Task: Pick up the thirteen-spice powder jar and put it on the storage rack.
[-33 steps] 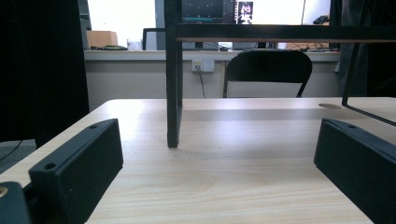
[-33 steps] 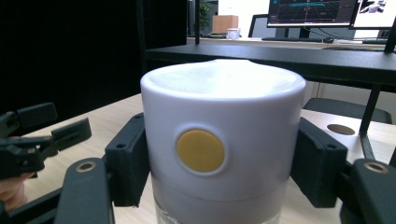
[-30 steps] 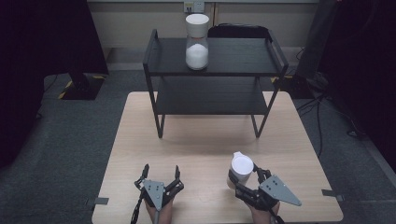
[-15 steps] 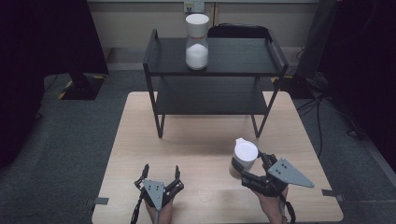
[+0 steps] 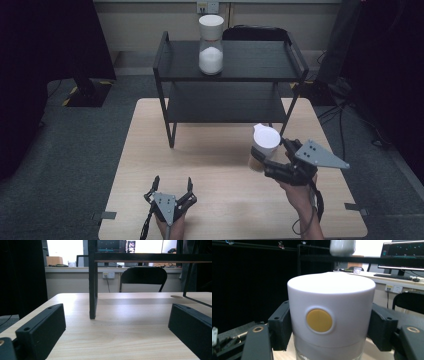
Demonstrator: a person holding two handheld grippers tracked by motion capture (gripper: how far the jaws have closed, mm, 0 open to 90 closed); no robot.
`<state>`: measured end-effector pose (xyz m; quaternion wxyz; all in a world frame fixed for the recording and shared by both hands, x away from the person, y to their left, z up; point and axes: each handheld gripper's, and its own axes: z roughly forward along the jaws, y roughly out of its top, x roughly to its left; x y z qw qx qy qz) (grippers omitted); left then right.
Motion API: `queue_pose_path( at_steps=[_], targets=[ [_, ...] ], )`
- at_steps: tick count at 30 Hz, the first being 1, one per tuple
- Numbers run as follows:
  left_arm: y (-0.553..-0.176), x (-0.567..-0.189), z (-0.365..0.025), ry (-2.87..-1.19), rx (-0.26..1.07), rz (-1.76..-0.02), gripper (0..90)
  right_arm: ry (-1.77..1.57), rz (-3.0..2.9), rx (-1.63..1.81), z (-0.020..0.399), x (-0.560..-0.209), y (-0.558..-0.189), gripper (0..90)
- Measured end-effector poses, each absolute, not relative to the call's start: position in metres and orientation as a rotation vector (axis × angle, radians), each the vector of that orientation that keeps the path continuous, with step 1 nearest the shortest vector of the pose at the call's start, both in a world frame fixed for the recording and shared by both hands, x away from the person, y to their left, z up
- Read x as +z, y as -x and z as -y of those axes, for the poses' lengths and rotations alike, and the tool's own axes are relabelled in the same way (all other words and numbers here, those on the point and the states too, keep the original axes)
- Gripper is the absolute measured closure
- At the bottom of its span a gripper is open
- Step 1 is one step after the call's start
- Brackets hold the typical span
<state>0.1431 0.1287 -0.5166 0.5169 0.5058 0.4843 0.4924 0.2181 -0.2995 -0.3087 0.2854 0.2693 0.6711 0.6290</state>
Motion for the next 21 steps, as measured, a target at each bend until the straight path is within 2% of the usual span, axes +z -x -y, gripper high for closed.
queue_pose_path(
  at_steps=[12,21],
  targets=[
    [-0.143,-0.517,-0.129,-1.214,1.182,-1.163,0.7,-0.709,-1.791,1.706,0.296,-0.254,-0.26,29.9],
    [-0.143,-0.517,-0.129,-1.214,1.182,-1.163,0.4,-0.817,-1.716,1.662,0.273,-0.208,-0.285,30.0]
  ],
)
